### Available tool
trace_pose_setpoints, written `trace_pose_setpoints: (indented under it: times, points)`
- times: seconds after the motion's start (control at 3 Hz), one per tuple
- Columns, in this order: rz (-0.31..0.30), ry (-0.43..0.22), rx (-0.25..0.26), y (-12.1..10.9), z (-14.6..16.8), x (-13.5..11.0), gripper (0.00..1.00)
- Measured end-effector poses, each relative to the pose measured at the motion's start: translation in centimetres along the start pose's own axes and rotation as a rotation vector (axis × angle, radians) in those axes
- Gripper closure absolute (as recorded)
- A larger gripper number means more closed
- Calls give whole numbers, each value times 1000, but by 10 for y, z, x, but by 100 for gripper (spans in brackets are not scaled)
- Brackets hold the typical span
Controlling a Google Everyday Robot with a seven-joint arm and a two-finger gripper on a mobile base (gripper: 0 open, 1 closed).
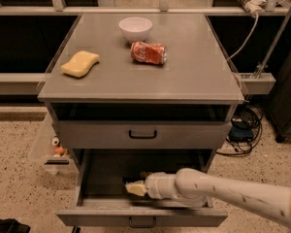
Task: Pick rxbar chocolate from middle drawer and place on counter
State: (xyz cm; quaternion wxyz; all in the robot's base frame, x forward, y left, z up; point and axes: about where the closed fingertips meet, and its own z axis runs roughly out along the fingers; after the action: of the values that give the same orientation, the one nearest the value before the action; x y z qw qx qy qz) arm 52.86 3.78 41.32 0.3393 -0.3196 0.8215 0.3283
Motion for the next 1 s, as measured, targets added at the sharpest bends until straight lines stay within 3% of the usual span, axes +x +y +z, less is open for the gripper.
trace_pose_setpoints:
  times: [0.33,0.67,1.0]
  points:
    - [134,-27,64,11,-86,4,100]
    - [165,-41,173,-14,-180,-9,100]
    - [166,-41,172,-14,-179,-9,100]
